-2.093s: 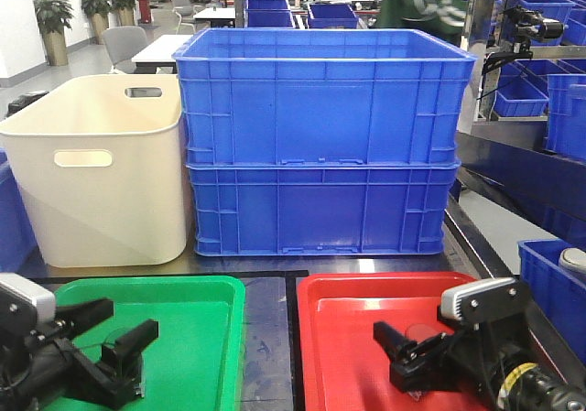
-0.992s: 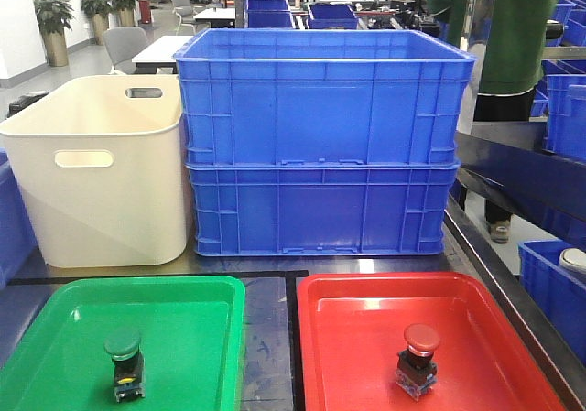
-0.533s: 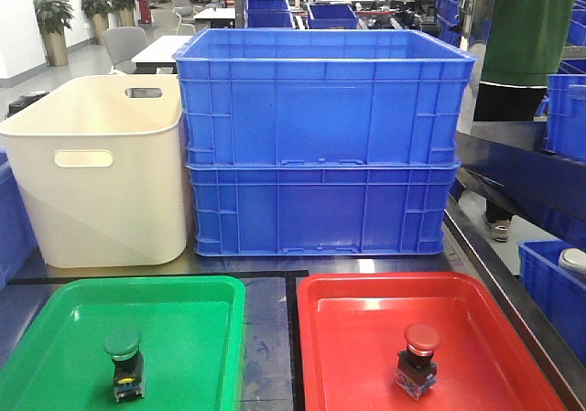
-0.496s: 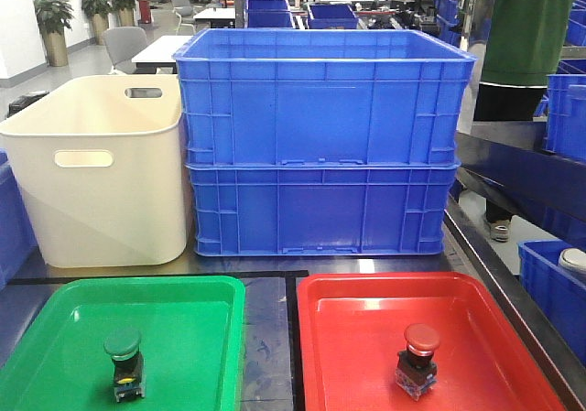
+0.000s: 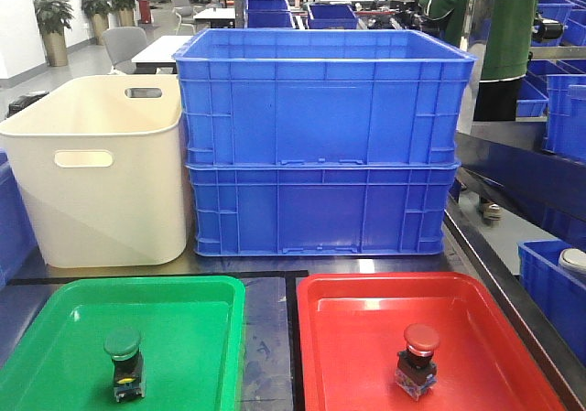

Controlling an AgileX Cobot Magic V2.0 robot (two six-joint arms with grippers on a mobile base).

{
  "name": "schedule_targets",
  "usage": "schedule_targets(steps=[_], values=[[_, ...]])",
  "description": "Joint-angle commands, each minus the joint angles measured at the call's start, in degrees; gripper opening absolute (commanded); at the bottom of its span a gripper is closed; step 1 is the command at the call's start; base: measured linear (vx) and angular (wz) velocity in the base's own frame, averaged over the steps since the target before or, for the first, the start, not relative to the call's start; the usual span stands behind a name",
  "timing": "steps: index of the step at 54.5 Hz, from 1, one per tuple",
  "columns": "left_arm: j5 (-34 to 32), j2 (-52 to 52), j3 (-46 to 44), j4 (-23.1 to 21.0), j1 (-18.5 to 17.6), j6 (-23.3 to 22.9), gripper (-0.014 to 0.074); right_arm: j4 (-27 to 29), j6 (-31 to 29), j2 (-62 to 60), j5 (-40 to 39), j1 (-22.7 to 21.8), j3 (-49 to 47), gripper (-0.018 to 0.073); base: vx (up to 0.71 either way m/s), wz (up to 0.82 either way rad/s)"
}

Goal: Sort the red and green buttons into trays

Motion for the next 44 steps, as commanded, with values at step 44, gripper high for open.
schedule_targets(steps=[44], values=[[-21.50,-24.95,19.06,-16.52,8.44,7.98,-0.0006,-0.73,-0.45,0.09,-3.97,-0.06,-1.69,-0.0008,0.00,0.00]])
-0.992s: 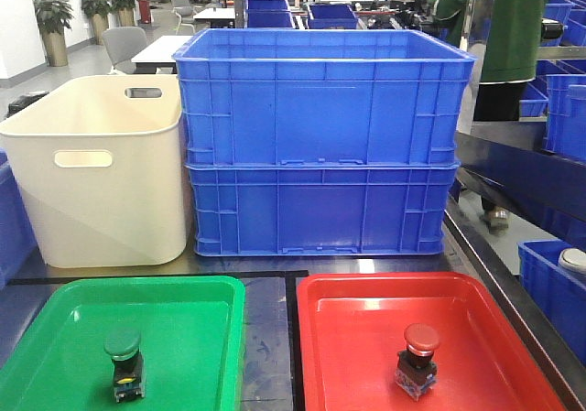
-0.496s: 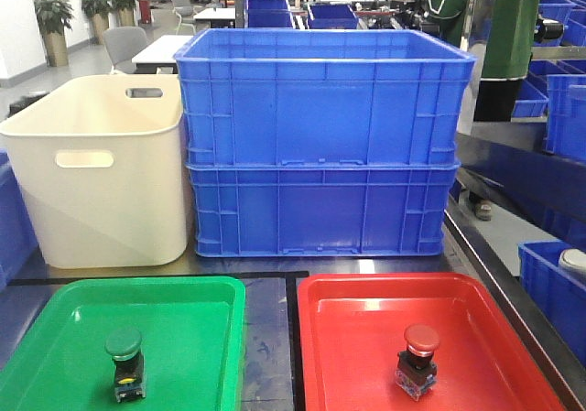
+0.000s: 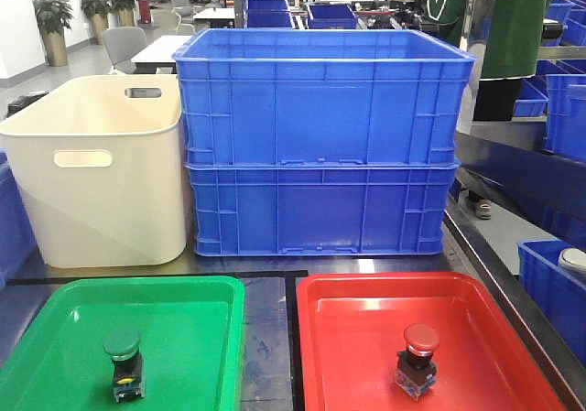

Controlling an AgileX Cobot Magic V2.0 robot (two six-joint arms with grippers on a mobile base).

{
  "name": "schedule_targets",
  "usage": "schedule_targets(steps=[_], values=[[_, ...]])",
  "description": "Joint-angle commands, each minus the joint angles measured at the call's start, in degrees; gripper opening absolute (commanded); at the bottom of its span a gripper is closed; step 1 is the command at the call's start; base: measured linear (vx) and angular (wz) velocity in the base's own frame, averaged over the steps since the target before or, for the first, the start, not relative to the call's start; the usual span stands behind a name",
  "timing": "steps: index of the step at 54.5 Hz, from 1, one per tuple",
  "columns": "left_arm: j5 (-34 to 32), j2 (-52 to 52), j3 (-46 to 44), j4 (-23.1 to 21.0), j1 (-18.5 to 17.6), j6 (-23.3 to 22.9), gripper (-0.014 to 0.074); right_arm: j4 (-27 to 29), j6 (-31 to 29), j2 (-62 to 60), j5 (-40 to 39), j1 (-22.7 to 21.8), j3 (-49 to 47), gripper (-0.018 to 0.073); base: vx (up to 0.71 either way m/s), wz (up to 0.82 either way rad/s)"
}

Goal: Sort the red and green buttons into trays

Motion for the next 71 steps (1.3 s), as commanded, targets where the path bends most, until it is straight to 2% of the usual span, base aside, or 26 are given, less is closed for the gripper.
schedule_targets(steps=[1,26,30,32,37,42,47,53,59,64,71], values=[[-4.87,-0.77,-1.49,-0.85,-0.04,-0.57,-0.0006,-0.81,-0.45,0.18,-4.09,-0.06,-1.69,-0.0008,0.00,0.00],[-4.87,-0.77,-1.49,-0.85,-0.04,-0.57,-0.0006,-0.80,-0.50,0.18,-4.09,-0.06,-1.69,-0.0008,0.00,0.00],[-4.87,-0.77,-1.49,-0.85,-0.04,-0.57,-0.0006,0.21,-2.12,0.12,-4.09,-0.06,-1.69,-0.0008,0.00,0.00],[-4.87,-0.77,-1.49,-0.85,-0.04,-0.57,-0.0006,2.14,-4.48,0.12,-4.03,-0.06,-1.69,-0.0008,0.00,0.00],[-4.87,-0.77,-1.49,-0.85,-0.04,-0.57,-0.0006,12.82,-13.55,-0.20,-5.47,-0.06,1.61,-0.0008,0.00,0.00],[-4.87,-0.77,-1.49,-0.85,-0.04,-0.57,-0.0006,24.30,-23.75,-2.23,-12.47,-0.06,9.80,-0.0008,0.00,0.00],[-4.87,-0.77,-1.49,-0.85,-0.04,-0.57,-0.0006,29.84,-26.25,-7.42,-19.53,-0.16,19.17,-0.0008,0.00,0.00],[-4.87,-0.77,-1.49,-0.85,-0.04,-0.57,-0.0006,28.98,-26.03,-17.06,-21.10,-1.55,26.72,-0.0008,0.00,0.00],[-4.87,-0.77,-1.49,-0.85,-0.04,-0.57,-0.0006,27.80,-25.30,-26.80,-19.12,-6.50,31.34,-0.0008,0.00,0.00],[-4.87,-0.77,-1.49,-0.85,-0.04,-0.57,-0.0006,27.65,-23.59,-32.96,-19.61,-8.50,34.49,-0.0008,0.00,0.00],[-4.87,-0.77,-1.49,-0.85,-0.04,-0.57,-0.0006,24.30,-21.72,-33.14,-17.84,-8.65,34.24,-0.0008,0.00,0.00]])
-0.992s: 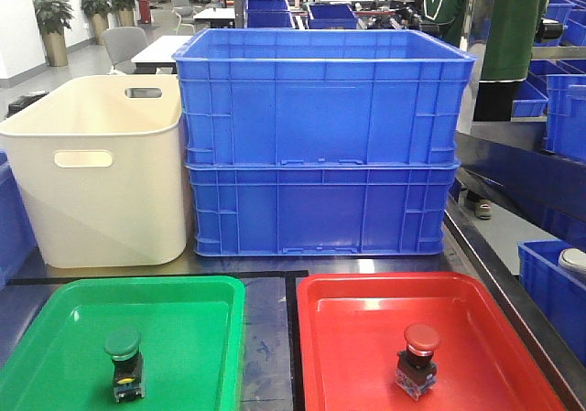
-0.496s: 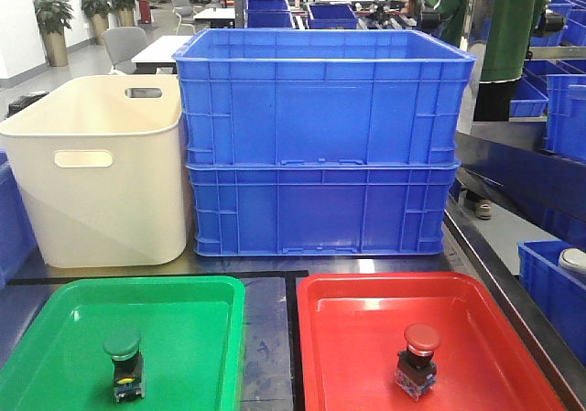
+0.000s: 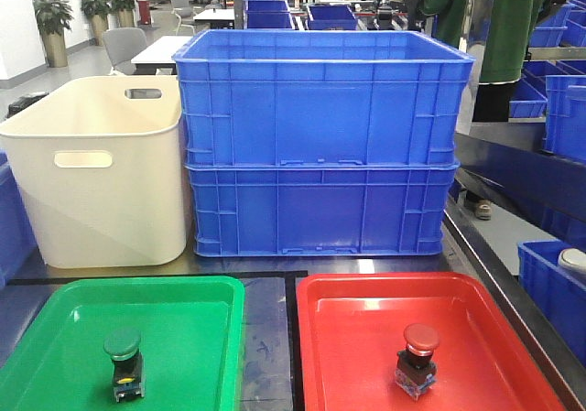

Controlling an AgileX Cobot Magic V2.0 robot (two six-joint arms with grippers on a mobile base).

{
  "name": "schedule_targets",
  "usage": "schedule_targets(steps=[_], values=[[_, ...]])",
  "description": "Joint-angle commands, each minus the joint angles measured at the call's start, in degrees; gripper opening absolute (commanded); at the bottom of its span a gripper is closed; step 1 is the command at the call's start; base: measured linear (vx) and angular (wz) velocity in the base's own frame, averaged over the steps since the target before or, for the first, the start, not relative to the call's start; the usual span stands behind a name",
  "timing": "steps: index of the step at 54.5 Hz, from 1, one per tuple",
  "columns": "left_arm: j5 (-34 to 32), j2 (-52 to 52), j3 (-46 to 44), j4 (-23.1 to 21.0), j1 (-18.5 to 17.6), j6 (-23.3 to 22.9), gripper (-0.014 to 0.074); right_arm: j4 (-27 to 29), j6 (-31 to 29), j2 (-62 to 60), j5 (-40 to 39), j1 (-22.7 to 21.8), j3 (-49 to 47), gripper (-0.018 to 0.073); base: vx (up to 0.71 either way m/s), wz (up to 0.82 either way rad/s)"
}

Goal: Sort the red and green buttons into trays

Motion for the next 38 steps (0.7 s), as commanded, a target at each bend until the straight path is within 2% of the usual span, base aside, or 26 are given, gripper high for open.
schedule_targets(steps=[1,6,38], values=[[-4.81,-0.77,-1.49,-0.54,-0.04,-0.55,-0.0006,-3.29,1.02,-0.17,-3.74,-0.35,0.44,-0.0008,0.00,0.00],[-4.81,-0.71,-1.49,-0.55,-0.04,-0.55,-0.0006,-5.67,1.02,-0.62,-3.60,-0.35,0.44,-0.0008,0.00,0.00],[-4.81,-0.71,-1.49,-0.55,-0.04,-0.55,-0.0006,-4.99,1.02,-0.62,-3.60,-0.35,0.44,-0.0008,0.00,0.00]])
